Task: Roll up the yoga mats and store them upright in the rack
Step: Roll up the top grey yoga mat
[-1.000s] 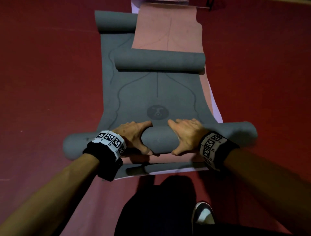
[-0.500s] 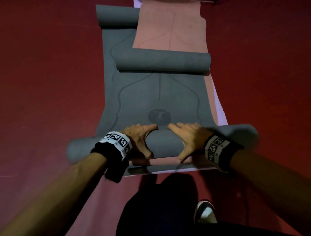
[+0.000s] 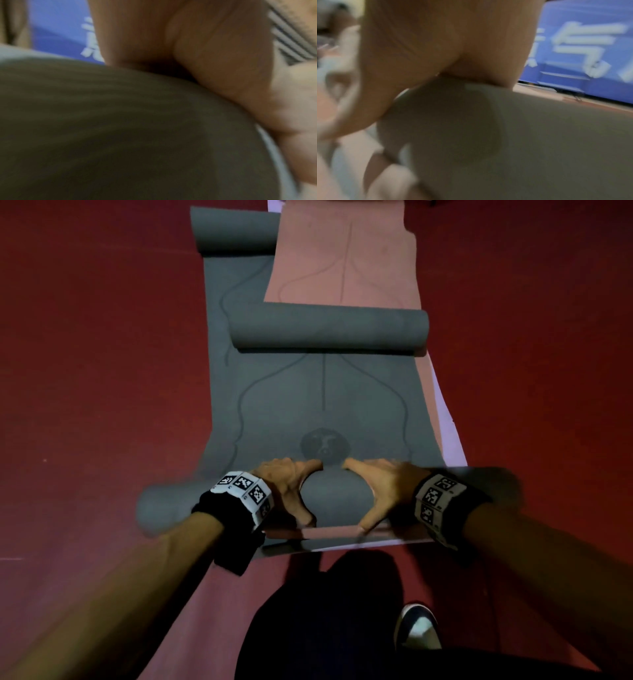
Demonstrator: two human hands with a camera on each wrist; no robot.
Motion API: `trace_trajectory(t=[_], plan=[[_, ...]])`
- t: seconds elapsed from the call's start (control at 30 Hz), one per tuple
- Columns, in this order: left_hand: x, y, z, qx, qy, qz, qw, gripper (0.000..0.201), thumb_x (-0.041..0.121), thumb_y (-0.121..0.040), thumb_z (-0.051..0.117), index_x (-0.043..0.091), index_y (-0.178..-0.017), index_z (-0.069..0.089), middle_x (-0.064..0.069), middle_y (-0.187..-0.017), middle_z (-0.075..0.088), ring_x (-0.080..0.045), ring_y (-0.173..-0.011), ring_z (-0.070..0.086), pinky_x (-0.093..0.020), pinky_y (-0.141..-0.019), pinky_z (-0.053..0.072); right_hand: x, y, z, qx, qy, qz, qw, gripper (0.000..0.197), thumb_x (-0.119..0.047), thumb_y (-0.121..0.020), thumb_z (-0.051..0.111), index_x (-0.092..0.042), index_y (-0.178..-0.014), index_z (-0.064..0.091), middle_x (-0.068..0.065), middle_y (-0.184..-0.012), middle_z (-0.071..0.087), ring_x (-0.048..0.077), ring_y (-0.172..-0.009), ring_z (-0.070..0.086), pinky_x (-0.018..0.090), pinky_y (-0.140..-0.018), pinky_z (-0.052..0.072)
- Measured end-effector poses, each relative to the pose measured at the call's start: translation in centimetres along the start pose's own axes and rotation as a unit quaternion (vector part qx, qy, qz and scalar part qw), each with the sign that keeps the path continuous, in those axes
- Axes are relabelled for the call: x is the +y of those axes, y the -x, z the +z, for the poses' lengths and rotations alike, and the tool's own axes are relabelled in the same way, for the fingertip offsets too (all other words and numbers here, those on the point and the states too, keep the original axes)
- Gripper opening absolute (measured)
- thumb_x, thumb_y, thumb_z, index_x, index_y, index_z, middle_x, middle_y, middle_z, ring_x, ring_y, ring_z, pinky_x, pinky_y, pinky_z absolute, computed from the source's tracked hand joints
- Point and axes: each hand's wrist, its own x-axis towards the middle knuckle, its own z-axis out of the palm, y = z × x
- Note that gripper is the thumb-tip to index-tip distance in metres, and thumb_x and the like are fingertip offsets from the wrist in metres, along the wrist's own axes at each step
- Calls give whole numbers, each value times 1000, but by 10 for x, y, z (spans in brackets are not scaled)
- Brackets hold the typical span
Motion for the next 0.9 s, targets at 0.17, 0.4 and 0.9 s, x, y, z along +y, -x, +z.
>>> trace_trajectory(t=[0.17, 0.4, 0.9], plan=[[-2, 3, 6, -26, 44, -3, 999, 78, 50, -48, 86, 44, -115, 46, 9, -98, 68, -21, -92, 67, -38, -82, 57, -8, -5, 1, -3, 61, -3, 998, 94, -70, -45, 81, -39, -121, 36, -3, -111, 65, 28, -105, 63, 44, -88, 51], [6, 5, 24, 17, -54, 22, 998, 93, 59, -49, 83, 38, -123, 30, -2, -110, 63, -32, -99, 65, -41, -81, 52, 1, -13, 2, -58, -29, 11, 998, 77, -63, -42, 90, -38, -105, 54, -15, -97, 67, 12, -94, 64, 37, -90, 54], [-2, 5, 10, 11, -42, 18, 999, 93, 67, -44, 80, 37, -121, 37, 3, -110, 64, -27, -97, 66, -40, -83, 54, -1, -4, -11, -1, -14, -16, 1000, 79, -67, -48, 89, -47, -112, 49, -19, -96, 60, 16, -101, 61, 28, -82, 44]])
